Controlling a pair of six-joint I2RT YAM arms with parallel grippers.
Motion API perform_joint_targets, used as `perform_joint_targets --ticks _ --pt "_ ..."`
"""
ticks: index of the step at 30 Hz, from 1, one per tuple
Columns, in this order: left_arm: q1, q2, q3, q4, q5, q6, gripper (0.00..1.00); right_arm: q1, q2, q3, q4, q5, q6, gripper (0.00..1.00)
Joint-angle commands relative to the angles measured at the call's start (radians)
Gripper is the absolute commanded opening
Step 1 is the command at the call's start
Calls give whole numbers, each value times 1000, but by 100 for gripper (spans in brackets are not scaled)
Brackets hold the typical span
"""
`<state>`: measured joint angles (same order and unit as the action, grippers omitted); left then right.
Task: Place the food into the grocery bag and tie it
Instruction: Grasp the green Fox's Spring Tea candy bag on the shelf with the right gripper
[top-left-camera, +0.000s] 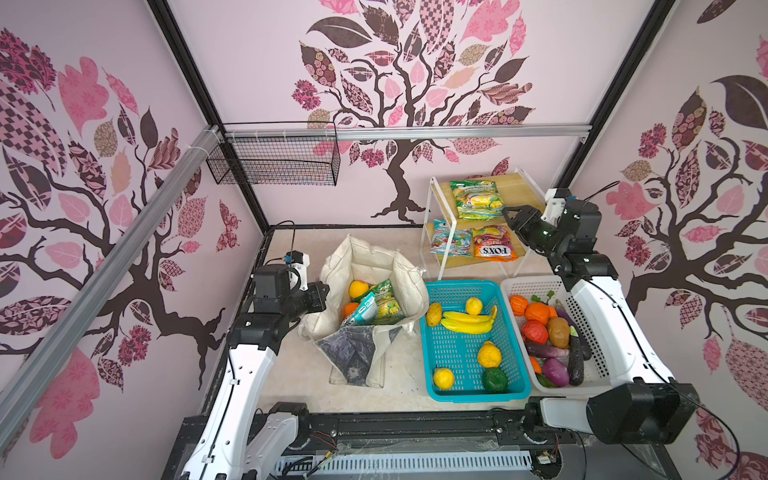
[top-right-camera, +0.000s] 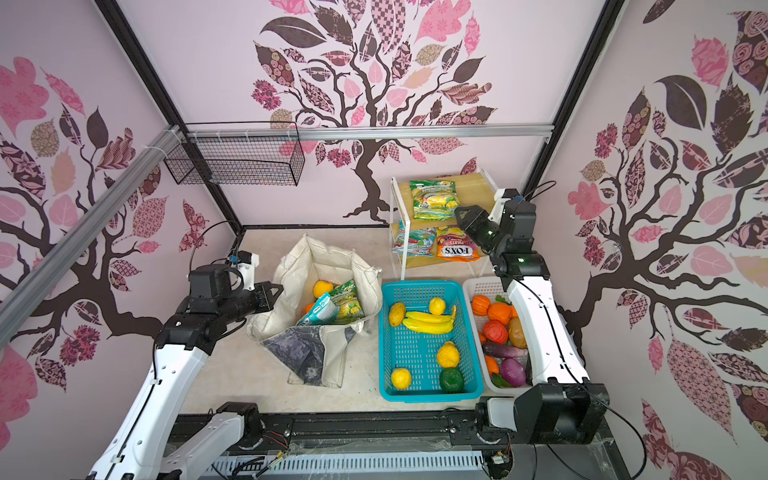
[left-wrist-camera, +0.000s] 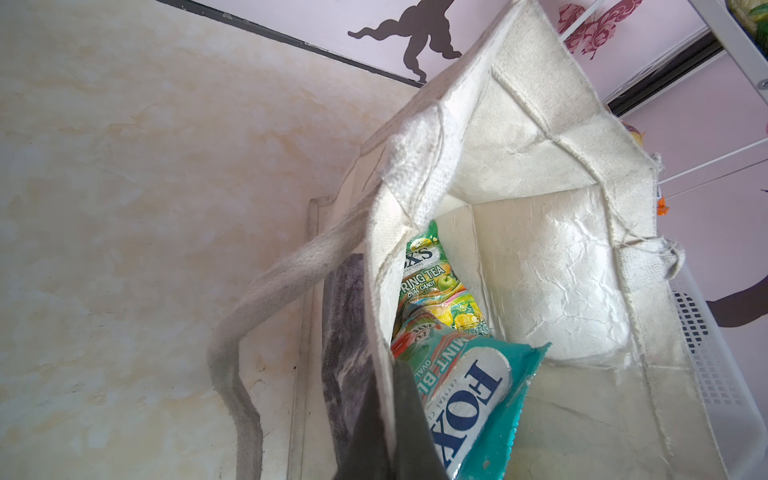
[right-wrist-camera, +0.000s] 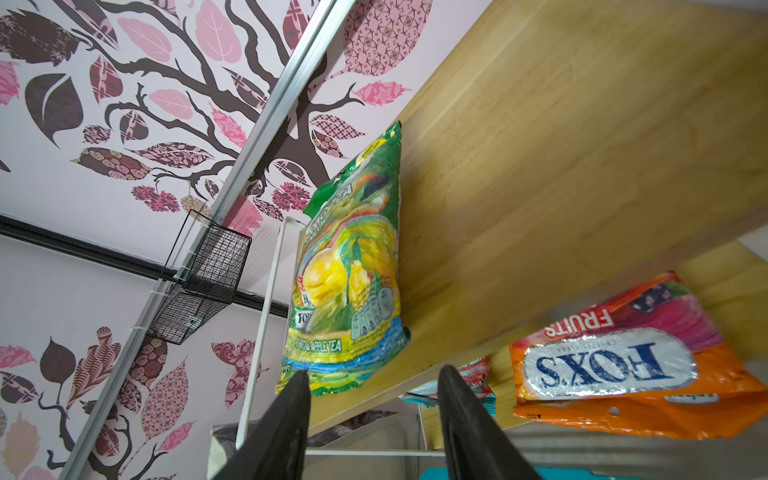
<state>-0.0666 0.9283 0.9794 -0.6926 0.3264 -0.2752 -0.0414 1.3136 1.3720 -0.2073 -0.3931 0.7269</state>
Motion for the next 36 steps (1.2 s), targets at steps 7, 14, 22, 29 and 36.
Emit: perform_joint_targets --ticks 7,14,22,29,36 --pt "-3 -13 -25 -1 16 17 0 -34 84 124 -21 -104 15 56" --pt "-4 -15 -25 0 19 17 0 -32 122 125 -20 -134 13 57" --pt "-4 -14 -25 0 19 17 0 -29 165 133 -9 -168 17 53" --pt "-3 -13 -24 -1 16 18 0 -4 191 144 -2 -160 9 38" --pt "-3 -15 -25 0 16 17 0 8 193 139 37 -153 26 24"
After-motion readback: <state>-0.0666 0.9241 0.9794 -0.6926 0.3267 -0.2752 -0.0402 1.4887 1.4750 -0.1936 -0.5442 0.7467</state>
